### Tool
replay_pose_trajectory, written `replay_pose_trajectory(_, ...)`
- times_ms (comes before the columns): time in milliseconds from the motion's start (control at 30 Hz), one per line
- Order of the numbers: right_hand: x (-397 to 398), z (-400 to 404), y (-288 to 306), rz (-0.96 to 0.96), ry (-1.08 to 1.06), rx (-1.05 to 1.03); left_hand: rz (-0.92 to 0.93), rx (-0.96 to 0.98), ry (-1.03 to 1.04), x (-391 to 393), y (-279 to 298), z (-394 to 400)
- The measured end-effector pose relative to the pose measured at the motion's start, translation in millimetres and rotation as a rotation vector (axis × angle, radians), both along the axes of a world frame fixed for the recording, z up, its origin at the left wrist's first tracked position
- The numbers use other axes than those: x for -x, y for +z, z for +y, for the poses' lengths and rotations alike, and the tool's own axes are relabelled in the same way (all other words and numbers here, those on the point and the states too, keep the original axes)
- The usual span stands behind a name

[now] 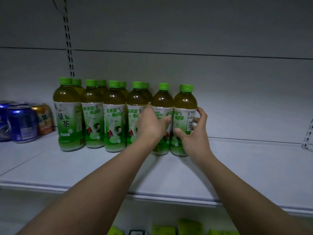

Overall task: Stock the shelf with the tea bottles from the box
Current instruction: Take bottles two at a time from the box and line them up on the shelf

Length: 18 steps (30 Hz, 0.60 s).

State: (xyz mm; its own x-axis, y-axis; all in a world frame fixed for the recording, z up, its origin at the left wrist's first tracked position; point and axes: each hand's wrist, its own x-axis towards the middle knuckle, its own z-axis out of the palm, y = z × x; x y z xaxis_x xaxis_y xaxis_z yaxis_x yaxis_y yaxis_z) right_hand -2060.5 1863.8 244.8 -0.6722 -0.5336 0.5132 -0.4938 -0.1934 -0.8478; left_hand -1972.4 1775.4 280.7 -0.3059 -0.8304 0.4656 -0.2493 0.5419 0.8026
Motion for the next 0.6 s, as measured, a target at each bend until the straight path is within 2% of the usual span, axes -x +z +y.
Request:
replay_pose_trajectory(133,-0.2,-6.2,-2.7,0.009,-0.017,0.019,0.001,0.078,0.028,1.1,-7.6,1.4)
replay_pose_trajectory(267,-5.2,-1.6,-1.5,0.06,-0.078,-0.035,-0.122,0.165,0.016,-9.8,-17.2,0.1)
replay_pose_trajectory(367,-15.3,6.3,4.4,0.271,-0.287,-0.068,-0.229,0.28,0.052,-34.6,-15.8,3.6)
replay_pose_trajectory(467,-35.1,11.3,11.4,0.531,-0.468,-0.133,-0.191,0.608,0.239,-67.7,-15.2,2.6)
replay_pose_trajectory(500,-41.6,8.9,12.5,0.58,-0.486,-0.179,-0.183,0.652,0.284,-76.0,-16.5,-2.2)
replay_pose_trajectory(600,-55.7,-4.4,5.9,0.63,-0.434,-0.375,-0.258,0.503,0.285,-89.5,-24.6,-20.3)
